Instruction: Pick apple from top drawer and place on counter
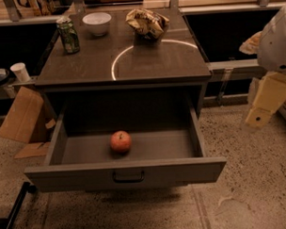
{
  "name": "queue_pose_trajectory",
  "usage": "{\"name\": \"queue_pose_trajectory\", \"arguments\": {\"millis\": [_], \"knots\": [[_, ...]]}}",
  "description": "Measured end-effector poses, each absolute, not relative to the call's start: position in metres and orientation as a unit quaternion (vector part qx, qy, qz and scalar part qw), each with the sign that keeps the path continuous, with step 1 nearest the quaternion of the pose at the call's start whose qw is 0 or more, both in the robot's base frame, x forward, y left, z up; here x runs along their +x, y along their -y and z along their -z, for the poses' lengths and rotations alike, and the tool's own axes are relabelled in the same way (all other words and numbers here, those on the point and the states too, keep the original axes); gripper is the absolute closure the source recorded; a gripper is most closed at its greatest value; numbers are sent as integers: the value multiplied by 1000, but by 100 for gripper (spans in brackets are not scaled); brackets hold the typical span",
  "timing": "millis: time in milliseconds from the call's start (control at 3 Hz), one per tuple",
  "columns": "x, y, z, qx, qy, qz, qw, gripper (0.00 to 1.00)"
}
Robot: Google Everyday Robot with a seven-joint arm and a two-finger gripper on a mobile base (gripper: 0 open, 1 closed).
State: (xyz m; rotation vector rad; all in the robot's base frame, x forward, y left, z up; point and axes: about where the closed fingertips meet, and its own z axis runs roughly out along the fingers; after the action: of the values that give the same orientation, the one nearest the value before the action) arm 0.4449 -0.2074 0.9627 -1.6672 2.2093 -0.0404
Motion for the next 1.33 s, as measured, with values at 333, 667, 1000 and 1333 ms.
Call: {"name": "queue_pose_trajectory", "arguments": {"millis": [333, 667, 1000, 1333], "knots": [[460, 183, -925, -612, -768, -3, 189, 0], [472, 167, -898, -620, -761, -26, 189, 0], [485, 147, -869, -618, -760, -58, 190, 0], [497, 125, -837, -623, -753, -93, 190, 0]]}}
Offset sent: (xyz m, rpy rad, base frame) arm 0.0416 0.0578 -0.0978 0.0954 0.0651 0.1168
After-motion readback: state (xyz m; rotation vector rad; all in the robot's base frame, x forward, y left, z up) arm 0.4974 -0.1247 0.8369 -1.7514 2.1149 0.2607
